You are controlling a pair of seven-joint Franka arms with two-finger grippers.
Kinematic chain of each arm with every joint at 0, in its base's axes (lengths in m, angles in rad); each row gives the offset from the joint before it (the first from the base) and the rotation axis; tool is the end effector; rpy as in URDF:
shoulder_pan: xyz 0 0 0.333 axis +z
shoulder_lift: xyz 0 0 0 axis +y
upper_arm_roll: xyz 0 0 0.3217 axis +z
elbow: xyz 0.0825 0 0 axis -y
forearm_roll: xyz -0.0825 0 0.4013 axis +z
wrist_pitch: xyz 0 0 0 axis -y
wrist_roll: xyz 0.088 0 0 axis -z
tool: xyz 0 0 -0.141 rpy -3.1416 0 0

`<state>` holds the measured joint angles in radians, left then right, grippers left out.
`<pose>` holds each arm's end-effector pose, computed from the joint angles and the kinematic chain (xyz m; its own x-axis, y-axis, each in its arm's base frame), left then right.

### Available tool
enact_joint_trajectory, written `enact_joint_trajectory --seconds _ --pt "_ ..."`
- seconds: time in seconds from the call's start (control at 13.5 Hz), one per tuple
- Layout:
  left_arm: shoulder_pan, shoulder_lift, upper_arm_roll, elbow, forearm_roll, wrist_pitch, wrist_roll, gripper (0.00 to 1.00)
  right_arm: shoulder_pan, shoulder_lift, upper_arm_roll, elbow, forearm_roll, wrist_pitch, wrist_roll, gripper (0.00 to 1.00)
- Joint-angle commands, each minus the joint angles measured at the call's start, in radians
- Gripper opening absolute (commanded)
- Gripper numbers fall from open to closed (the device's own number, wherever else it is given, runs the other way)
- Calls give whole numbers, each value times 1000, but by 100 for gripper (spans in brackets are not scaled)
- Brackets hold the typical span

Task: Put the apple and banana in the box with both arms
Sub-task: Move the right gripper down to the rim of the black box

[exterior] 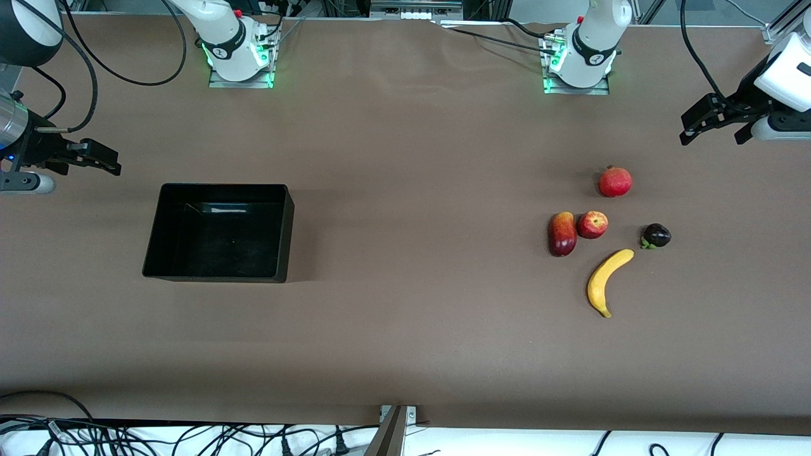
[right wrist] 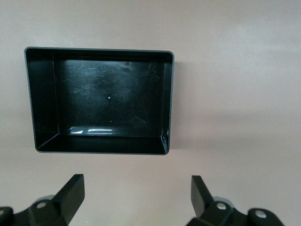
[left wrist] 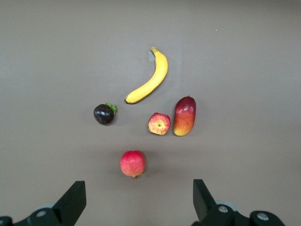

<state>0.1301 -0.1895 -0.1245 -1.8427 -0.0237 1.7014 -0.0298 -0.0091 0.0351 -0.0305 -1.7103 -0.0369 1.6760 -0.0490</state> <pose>0.5222 -0.0047 0.5762 0.9981 0.0396 0.0467 0.0395 -0.9992 0.0016 0.5807 -0.0276 0.5165 0.9974 0.0133 -0.0712 0.0157 -0.9993 0.0340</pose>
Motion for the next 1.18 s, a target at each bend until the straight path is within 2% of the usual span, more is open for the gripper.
enact_joint_trajectory --seconds 0.0,0.37,0.74,0.89,1.11 --pt "2 16 3 31 -15 -23 13 100 -9 5 17 9 -17 1 -3 100" --pt "2 27 -6 40 -16 -25 16 100 -8 8 18 17 -23 -2 -11 100" --pt "2 28 2 43 -16 -25 19 100 3 146 5 -8 -74 -7 0 100" --pt "3 28 2 45 -16 -25 19 100 1 187 -41 -44 -70 74 5 100" --pt "2 28 2 45 -16 -25 19 100 0 190 -77 -176 -64 235 5 100"
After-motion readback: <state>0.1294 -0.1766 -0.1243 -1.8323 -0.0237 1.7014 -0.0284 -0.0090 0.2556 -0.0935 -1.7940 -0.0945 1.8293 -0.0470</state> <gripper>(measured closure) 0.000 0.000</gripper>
